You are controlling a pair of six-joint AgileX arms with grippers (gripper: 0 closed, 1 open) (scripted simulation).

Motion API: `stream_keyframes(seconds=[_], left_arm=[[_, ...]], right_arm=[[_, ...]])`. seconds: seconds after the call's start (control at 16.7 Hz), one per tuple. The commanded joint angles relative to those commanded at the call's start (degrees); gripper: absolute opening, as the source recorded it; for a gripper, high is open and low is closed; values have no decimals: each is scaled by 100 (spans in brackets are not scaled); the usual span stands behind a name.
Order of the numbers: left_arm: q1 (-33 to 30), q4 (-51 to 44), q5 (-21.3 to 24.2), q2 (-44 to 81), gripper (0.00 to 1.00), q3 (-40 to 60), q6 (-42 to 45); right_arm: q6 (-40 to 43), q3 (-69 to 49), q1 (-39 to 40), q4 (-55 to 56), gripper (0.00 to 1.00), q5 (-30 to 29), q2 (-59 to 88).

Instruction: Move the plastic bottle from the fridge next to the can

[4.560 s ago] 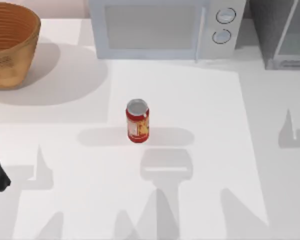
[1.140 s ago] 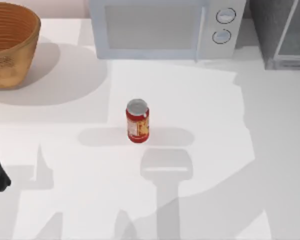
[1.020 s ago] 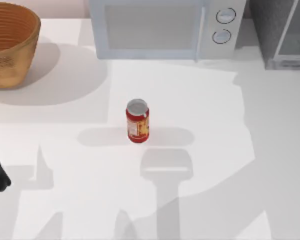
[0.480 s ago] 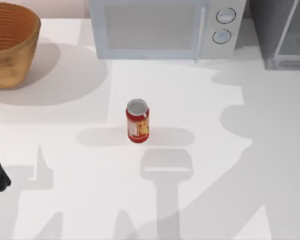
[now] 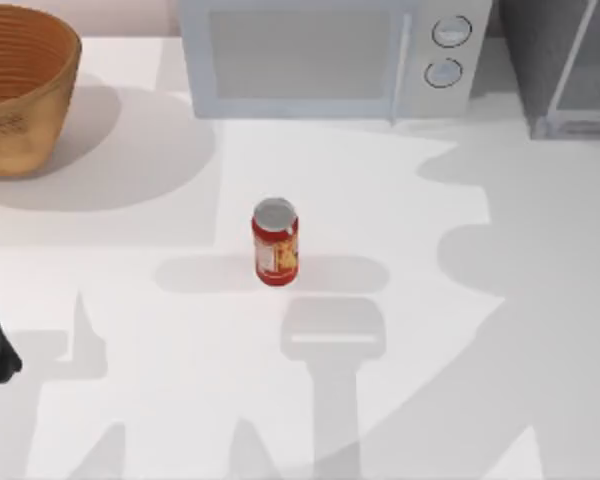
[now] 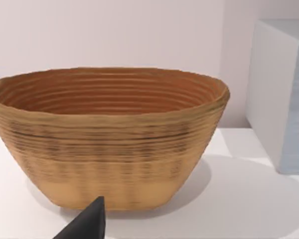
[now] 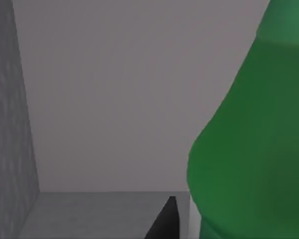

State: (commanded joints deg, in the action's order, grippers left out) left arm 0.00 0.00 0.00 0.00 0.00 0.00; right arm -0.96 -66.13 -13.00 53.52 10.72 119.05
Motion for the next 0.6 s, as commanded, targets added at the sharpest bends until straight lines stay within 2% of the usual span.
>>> stream_keyframes(seconds=[0.42, 0.6], left_arm=[[0, 0, 0, 0, 100, 0, 0], [0, 0, 0, 0, 100, 0, 0]], right_arm=[[-8, 2416, -299, 743, 0, 345, -1445], [-12, 3016, -400, 990, 0, 452, -1916]])
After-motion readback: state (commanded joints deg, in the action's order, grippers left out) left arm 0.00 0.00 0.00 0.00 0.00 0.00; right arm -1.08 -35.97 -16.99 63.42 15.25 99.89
